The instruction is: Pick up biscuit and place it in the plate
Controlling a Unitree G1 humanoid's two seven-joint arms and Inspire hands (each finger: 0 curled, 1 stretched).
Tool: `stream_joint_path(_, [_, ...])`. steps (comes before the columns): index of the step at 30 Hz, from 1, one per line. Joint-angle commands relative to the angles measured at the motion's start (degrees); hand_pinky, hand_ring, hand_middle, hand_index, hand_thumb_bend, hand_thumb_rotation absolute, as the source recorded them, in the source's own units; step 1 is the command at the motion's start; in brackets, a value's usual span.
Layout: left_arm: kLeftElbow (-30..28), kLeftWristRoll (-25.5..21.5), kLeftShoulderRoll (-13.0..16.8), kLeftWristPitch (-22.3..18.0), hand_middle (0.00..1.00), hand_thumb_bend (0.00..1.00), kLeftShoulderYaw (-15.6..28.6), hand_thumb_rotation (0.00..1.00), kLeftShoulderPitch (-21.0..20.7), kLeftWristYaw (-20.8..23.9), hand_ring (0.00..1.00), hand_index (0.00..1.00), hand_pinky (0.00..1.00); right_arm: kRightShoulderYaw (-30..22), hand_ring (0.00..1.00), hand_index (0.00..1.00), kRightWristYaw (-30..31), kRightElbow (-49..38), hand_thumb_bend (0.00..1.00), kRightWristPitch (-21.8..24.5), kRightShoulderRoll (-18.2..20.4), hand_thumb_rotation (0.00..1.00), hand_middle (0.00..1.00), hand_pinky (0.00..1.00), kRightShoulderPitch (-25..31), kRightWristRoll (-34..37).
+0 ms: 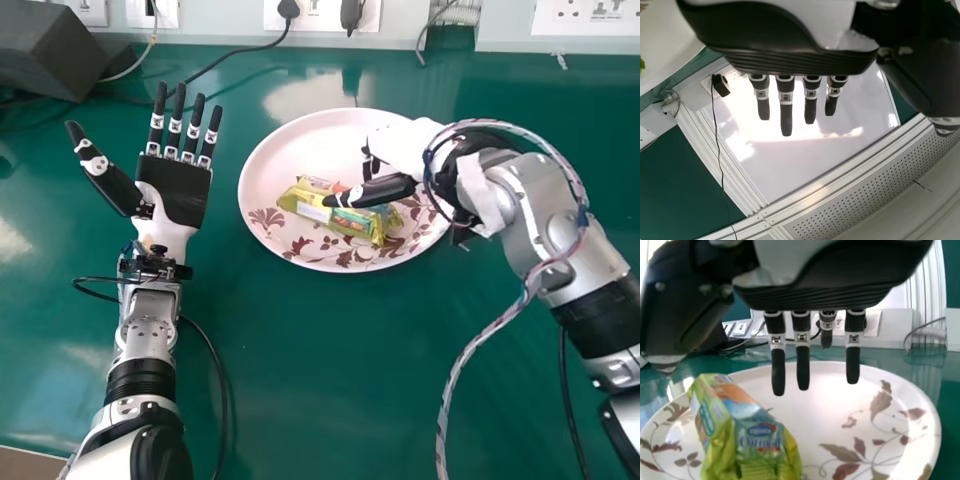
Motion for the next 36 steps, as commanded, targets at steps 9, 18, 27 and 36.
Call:
stream_joint_path(9, [4.1,0.8,-1.5,1.1,0.95,1.0,0.1,0.87,5.9,0.2,0.84,1.0,0.93,-3.1,0.7,0.57,1.2,-6.8,1.0,1.2,-1.7,0.53,0.68,0.57,2.6,0.6])
stream_joint_path(18, [3.4,0.7,-1.3,2.0,0.96,1.0,0.1,0.86,6.2,0.4,0.89,1.0,0.95,-5.5,0.72,0.58,4.9,-11.9,1.0,4.1,-2.6,0.52,0.69,0.59,3.4,1.2])
stream_joint_path(27, [3.3,1.4,-1.3,1.2,0.97,1.0,-0.2,0.87,6.1,-0.3,0.89,1.0,1.0,-7.7,0.75,0.59,7.5,-16.4,1.0,7.1,-2.9,0.56,0.73,0.62,4.9,2.1])
stream_joint_path(36, [4.1,2.2,-1.5,-1.2,0.98,1.0,-0.6,0.86,5.9,-2.1,0.9,1.0,1.0,-8.8,0.84,0.72,8.1,-19.7,1.0,7.8,-3.4,0.62,0.82,0.73,6.3,2.7])
